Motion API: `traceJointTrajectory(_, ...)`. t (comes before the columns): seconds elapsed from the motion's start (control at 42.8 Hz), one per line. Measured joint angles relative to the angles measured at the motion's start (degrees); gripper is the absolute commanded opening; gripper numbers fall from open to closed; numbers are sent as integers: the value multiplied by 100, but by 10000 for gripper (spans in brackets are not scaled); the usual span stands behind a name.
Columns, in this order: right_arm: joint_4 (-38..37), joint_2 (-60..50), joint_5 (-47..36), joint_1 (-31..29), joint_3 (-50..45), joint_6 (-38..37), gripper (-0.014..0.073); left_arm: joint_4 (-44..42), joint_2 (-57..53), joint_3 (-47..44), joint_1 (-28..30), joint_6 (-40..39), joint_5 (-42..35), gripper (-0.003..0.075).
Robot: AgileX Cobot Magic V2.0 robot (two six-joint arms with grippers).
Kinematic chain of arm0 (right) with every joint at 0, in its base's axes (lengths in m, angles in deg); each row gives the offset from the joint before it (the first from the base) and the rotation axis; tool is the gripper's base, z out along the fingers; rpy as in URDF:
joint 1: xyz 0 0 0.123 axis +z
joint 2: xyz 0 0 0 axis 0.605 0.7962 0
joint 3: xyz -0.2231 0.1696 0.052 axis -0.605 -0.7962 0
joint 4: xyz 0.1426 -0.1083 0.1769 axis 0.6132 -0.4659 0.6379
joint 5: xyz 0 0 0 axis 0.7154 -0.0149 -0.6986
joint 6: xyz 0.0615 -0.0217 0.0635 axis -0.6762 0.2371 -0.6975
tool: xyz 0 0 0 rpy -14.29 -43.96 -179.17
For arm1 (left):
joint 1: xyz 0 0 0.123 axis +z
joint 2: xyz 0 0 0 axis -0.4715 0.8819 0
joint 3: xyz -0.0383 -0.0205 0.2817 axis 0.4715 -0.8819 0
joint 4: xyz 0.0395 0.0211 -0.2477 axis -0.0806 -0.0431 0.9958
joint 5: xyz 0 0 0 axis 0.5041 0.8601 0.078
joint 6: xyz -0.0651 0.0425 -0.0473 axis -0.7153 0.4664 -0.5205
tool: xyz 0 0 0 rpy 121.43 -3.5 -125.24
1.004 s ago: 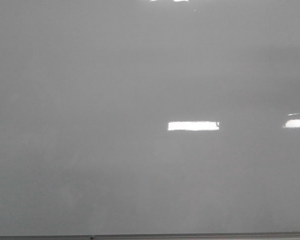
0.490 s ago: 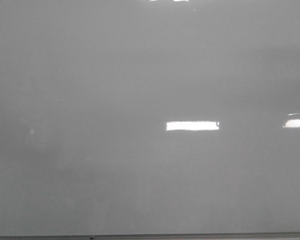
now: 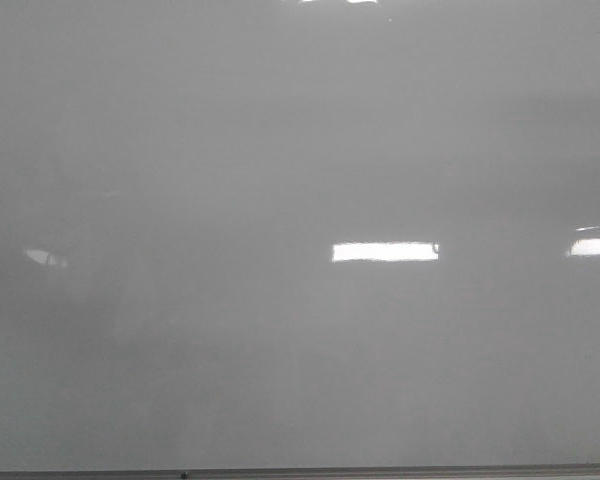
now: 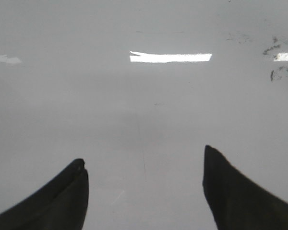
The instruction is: Write number 8 on whiteboard
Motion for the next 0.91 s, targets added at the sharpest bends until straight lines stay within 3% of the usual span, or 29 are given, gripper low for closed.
traceJointTrajectory(0.093, 0, 0, 0, 0, 0, 0, 528, -4, 26, 0, 0, 0, 0, 64)
traceJointTrajectory(0.21, 0, 0, 0, 0, 0, 0, 528, -13, 35, 31, 0, 0, 123, -21)
traceJointTrajectory(0.303, 0, 0, 0, 0, 0, 0, 528, -13, 8, 138, 0, 0, 499, -21)
traceJointTrajectory(0.56, 0, 0, 56, 0, 22, 0, 528, 749, -412, 953, -28, 64, 2861, -20)
traceJointTrajectory(0.747, 0, 410, 612, 45, 387, 39, 528, 1883, -488, 1660, -663, 1309, 4827, -21)
traceJointTrajectory(0.91, 115, 1192, 1194, 420, 921, 475, 528, 2986, -488, 2054, -1623, 3004, 5687, -21)
